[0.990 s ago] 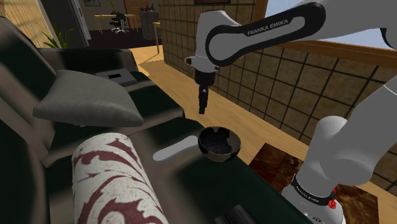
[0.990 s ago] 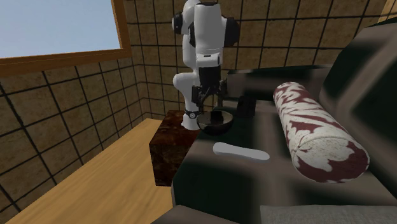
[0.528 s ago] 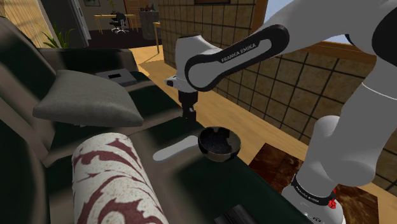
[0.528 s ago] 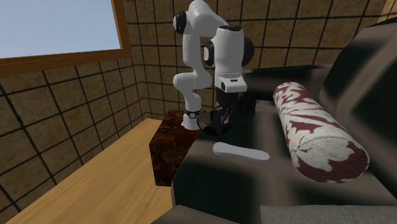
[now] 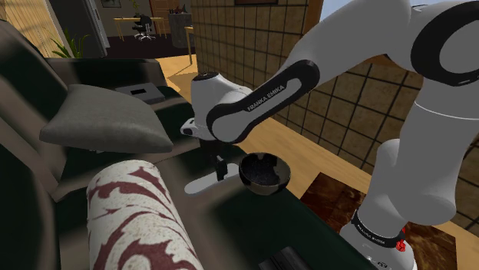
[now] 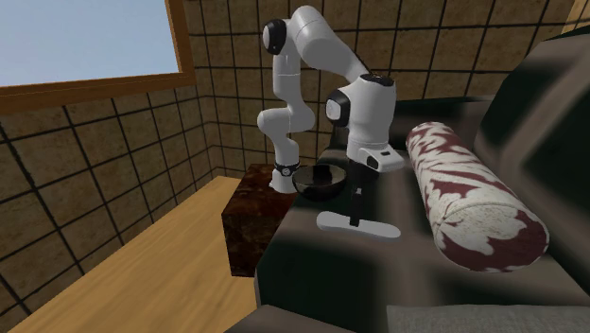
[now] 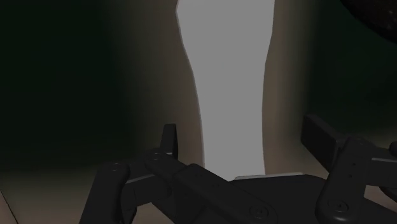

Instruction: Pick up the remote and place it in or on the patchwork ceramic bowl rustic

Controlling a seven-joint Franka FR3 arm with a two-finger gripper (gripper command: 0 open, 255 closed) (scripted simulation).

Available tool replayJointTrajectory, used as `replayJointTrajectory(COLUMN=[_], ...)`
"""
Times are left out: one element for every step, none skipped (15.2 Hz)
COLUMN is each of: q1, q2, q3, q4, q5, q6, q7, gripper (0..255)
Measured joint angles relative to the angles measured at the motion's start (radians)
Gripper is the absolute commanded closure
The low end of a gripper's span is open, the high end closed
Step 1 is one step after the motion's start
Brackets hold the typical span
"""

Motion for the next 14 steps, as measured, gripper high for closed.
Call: replayJointTrajectory(q1=[0.002, 0.002, 0.002, 0.002, 0.002, 0.002, 0.002, 0.003, 0.003, 0.003, 0.003, 0.003, 0.003, 0.003], q2=[0.014, 0.022, 0.028, 0.033, 0.041, 0.048, 0.053, 0.057, 0.059, 0.060, 0.060, 0.060, 0.060, 0.060], q3=[0.001, 0.002, 0.002, 0.001, 0.001, 0.001, 0.001, 0.001, 0.001, 0.001, 0.001, 0.001, 0.001, 0.001], q4=[0.000, -0.005, -0.012, -0.021, -0.021, -0.025, -0.027, -0.026, -0.025, -0.025, -0.025, -0.025, -0.025, -0.025], q5=[-0.003, -0.005, -0.006, -0.007, -0.009, -0.010, -0.011, -0.011, -0.012, -0.012, -0.012, -0.012, -0.012, -0.012], q6=[0.014, 0.026, 0.040, 0.053, 0.061, 0.072, 0.079, 0.082, 0.083, 0.084, 0.084, 0.084, 0.085, 0.085], q7=[0.000, 0.000, -0.001, -0.001, 0.000, 0.000, 0.002, 0.002, 0.003, 0.003, 0.003, 0.003, 0.003, 0.003], gripper=[0, 0, 0, 0, 0, 0, 0, 0, 0, 0, 0, 0, 0, 255])
